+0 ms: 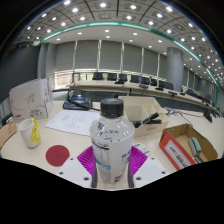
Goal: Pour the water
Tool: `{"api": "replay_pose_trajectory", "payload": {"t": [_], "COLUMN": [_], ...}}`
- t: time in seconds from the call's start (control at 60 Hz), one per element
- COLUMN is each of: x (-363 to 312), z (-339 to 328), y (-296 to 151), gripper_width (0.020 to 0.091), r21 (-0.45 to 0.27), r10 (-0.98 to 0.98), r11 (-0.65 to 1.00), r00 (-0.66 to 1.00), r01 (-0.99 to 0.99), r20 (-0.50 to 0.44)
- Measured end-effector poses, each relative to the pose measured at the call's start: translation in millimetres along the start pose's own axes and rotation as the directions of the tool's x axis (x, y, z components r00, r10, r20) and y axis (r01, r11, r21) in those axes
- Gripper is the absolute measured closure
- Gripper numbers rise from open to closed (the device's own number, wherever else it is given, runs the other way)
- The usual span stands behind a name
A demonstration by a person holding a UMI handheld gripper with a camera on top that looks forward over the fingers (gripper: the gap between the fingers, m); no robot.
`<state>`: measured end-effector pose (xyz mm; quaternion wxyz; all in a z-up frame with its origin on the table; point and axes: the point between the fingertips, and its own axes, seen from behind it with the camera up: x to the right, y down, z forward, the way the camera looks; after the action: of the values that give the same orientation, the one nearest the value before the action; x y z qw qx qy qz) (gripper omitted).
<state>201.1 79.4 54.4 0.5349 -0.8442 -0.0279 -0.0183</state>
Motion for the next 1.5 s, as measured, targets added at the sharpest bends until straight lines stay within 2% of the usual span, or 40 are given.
{"api": "replay_pose_trajectory", "payload": {"t": [0.25,0.467,0.6,0.75,0.967,1.083,1.183,1.35,1.433,1.5], "x": [-4,-38,-83,-136,-184,-193,-198,-201,-198,-193], "z": [-3,-21,-24,-14,4,9,13,11,7,2], "y": [-35,-94,-128,-135,-138,-134,-127,-129,-133,-134], "gripper_width": [0.0692,0.0691,0.0694,0.0696,0.0696,0.0693,0.0693,0.0693,0.0692,0.0693], "r21": [-0.011,-0.041,-0.098,-0.162,-0.248,-0.288,-0.29,-0.284,-0.272,-0.252], "r10": [-0.155,-0.442,-0.714,-0.885,-0.949,-0.924,-0.921,-0.927,-0.944,-0.962], "r11": [0.988,0.894,0.683,0.418,-0.03,-0.191,-0.235,-0.218,-0.141,-0.016], "r00": [0.982,0.865,0.633,0.361,-0.105,-0.27,-0.308,-0.29,-0.211,-0.084], "r01": [0.154,0.446,0.724,0.894,0.968,0.938,0.928,0.933,0.952,0.968], "r20": [-0.109,-0.236,-0.301,-0.293,-0.297,-0.269,-0.238,-0.239,-0.253,-0.261]}}
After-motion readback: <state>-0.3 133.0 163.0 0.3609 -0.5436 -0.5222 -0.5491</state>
